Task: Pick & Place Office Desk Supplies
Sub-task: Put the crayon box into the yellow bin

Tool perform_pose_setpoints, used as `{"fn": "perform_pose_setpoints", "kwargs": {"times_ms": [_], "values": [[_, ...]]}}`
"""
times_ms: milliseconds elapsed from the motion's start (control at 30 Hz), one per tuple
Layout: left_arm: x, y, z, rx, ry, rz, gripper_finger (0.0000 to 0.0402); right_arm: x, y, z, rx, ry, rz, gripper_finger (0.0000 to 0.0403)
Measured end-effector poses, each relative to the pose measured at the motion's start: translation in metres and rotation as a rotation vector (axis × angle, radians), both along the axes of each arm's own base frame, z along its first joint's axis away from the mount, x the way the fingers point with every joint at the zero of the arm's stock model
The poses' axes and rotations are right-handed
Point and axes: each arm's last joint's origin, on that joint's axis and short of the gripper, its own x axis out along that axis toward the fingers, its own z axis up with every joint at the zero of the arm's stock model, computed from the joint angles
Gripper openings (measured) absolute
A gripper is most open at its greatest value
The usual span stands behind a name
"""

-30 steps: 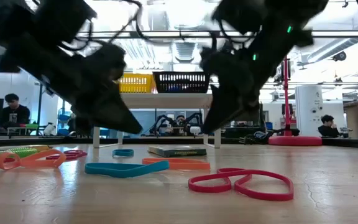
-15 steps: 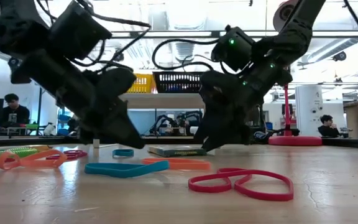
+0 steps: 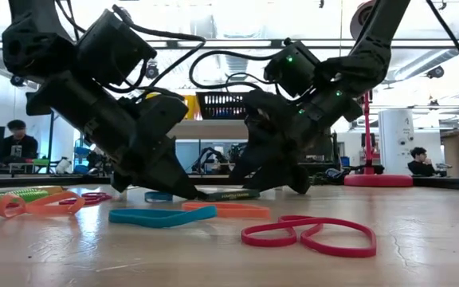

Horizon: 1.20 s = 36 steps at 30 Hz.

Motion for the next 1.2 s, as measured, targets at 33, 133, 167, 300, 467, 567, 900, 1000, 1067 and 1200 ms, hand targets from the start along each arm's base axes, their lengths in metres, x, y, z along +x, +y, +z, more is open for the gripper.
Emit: {"fn": "perform_pose_setpoints", "kwargs": {"times_ms": [33,133,167,300,467,567,900,1000,1067,1200], "values": [[0.000,0.000,0.000,0.000,0.001,0.000,0.0007,0.001,0.001,-0.002,-0.006,0.000,0.007,0.0175],[-0.001,0.000,-0.001,-0.001,0.002,0.000,0.0007,0.002,0.004,-0.003,-0.030,-0.002,0.009,0.0150],[-0.001,0.000,-0.001,-0.001,0.003,-0.001,0.0007,0.002,0.005,-0.002,-0.042,-0.005,0.005,0.0138],[-0.001,0.000,0.001,-0.008,0.003,-0.007,0.0007,0.000,0.011,0.005,-0.094,-0.013,-0.019,0.0080],[-0.003,0.000,0.008,-0.021,0.010,-0.024,0.0007,-0.004,0.022,0.011,-0.135,-0.009,0.021,0.0017],[-0.005,0.000,0.014,-0.027,0.003,-0.029,0.0007,-0.005,0.028,0.013,-0.157,-0.010,0.023,0.0013],[-0.022,0.002,0.030,-0.014,0.130,-0.072,0.0010,-0.016,0.069,0.020,-0.311,-0.038,-0.079,0.0008],[-0.022,0.001,0.030,-0.008,0.117,-0.131,0.0025,-0.020,0.087,0.021,-0.377,-0.055,-0.121,0.0008],[-0.021,0.000,0.032,-0.003,0.085,-0.155,0.0044,-0.023,0.097,0.021,-0.425,-0.069,-0.149,0.0008],[-0.017,-0.001,0.037,0.001,-0.013,-0.178,0.0101,-0.028,0.110,0.023,-0.515,-0.093,-0.207,0.0008]]}}
